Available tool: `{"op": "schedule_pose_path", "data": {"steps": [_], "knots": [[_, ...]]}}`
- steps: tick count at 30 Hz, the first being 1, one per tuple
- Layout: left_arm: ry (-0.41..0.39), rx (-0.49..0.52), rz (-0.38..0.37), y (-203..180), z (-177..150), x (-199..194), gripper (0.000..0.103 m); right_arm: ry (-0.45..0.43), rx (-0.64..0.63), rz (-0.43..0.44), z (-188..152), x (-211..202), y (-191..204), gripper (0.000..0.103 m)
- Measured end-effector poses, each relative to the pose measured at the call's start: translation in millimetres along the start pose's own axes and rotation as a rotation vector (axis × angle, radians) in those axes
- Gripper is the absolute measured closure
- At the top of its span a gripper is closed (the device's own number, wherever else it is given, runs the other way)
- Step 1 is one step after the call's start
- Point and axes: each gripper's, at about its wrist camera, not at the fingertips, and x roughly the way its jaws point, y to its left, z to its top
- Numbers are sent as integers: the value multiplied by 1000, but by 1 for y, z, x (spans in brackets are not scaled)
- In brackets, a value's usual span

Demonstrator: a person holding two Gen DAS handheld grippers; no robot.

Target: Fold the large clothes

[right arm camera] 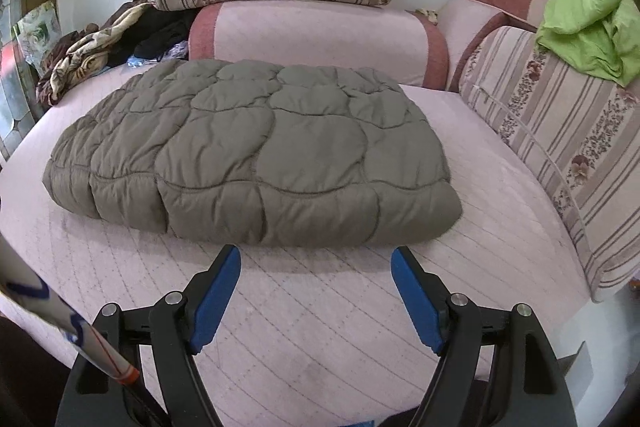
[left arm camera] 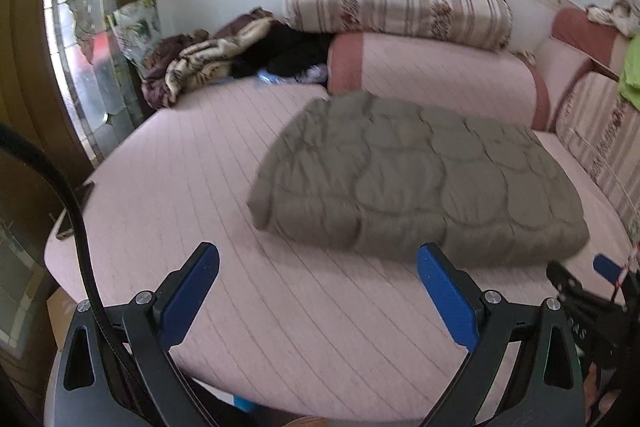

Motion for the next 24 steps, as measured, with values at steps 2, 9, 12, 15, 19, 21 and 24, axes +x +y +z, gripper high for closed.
{"op": "schedule_pose_path", "data": {"steps": [2, 9, 12, 15, 19, 21, 24], "knots": [[24, 3, -12, -5, -7, 0, 4, 8, 10, -9, -2, -1, -5, 21], [71, 27, -27, -18, -19, 2, 4, 32, 27, -21, -8, 0, -11, 21], [84, 36, -25, -21, -21, 2, 4, 38, 17, -19, -9, -1, -9, 21], [89, 35, -22, -21, -23, 1, 4, 38, 0, -18, -10, -3, -5, 21], [92, 32, -24, -20, -25, -1, 4, 36, -22, -27, -12, -4, 1, 20], [92, 34, -23, -19, -25, 0, 4, 38, -35, -29, -13, -4, 4, 19], [95, 35, -22, -19, -26, 0, 4, 46, -46, -25, -15, -4, 8, 19]]}}
